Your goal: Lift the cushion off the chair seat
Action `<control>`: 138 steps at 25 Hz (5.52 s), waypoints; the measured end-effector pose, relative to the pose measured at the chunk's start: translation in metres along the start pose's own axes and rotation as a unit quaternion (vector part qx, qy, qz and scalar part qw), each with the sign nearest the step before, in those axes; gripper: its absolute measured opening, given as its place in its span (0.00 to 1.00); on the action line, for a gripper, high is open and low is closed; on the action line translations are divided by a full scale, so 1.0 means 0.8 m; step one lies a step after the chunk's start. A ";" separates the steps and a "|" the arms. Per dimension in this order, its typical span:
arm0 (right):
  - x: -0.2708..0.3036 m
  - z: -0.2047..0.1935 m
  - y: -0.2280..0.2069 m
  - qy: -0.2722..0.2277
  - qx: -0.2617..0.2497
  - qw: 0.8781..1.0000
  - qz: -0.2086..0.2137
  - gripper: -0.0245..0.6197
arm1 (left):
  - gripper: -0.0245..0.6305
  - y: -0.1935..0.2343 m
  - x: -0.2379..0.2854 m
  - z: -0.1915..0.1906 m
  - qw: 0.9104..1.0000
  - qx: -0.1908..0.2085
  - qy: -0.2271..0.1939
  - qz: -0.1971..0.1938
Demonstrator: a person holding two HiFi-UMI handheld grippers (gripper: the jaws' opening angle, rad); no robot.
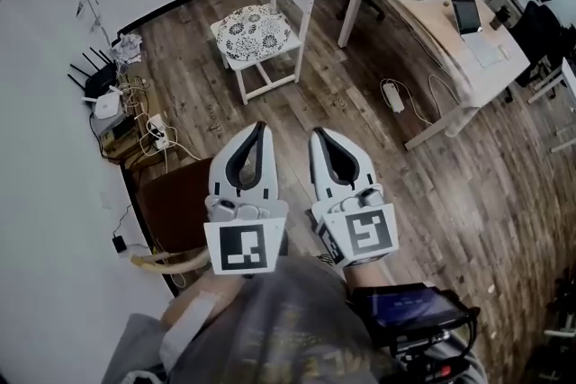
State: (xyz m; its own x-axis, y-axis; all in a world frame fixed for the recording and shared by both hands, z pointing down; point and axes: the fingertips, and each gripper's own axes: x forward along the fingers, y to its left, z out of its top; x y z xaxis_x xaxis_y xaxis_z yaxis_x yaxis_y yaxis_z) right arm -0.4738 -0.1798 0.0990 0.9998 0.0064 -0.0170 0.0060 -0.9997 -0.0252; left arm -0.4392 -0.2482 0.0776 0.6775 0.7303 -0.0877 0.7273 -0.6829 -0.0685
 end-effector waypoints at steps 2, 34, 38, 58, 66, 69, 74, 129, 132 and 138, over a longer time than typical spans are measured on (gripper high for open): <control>0.016 -0.002 0.000 0.001 -0.006 1.000 0.004 0.05 | 0.05 0.012 0.013 -0.003 1.000 -0.005 -0.003 0.003; 0.252 -0.017 -0.244 0.014 0.024 0.998 0.050 0.05 | 0.05 -0.004 0.337 -0.047 0.997 0.042 0.052 0.030; 0.279 -0.014 -0.274 0.016 0.029 0.998 0.056 0.05 | 0.05 -0.009 0.373 -0.048 0.997 0.046 0.052 0.042; 0.441 -0.051 -0.287 0.053 0.016 0.992 0.117 0.05 | 0.05 0.099 0.485 -0.087 0.992 0.022 0.057 0.111; 0.557 -0.057 -0.278 0.064 0.006 0.989 0.135 0.05 | 0.05 0.200 0.547 -0.099 0.988 0.000 0.056 0.142; 0.598 -0.058 -0.272 0.066 0.001 0.987 0.145 0.05 | 0.05 0.234 0.569 -0.103 0.987 -0.005 0.054 0.149; 0.658 -0.055 -0.258 0.071 -0.011 0.985 0.157 0.05 | 0.05 0.286 0.599 -0.109 0.986 -0.010 0.050 0.159; 0.915 -0.114 -0.353 0.102 0.008 0.962 0.252 0.05 | 0.05 0.366 0.836 -0.194 0.965 0.001 0.124 0.230; 0.917 -0.122 -0.349 0.108 0.004 0.962 0.249 0.05 | 0.05 0.373 0.833 -0.198 0.966 -0.002 0.119 0.230; 0.921 -0.145 -0.343 0.121 0.003 0.963 0.239 0.05 | 0.05 0.381 0.827 -0.215 0.970 0.003 0.116 0.216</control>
State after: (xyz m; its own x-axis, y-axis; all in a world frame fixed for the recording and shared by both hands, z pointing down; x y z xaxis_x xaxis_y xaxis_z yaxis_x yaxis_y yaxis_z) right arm 0.2628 0.0965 0.2094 0.8631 -0.4615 0.2053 -0.4556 -0.8867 -0.0781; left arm 0.2496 0.0303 0.1700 0.9255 0.3606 0.1163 0.3706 -0.9253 -0.0801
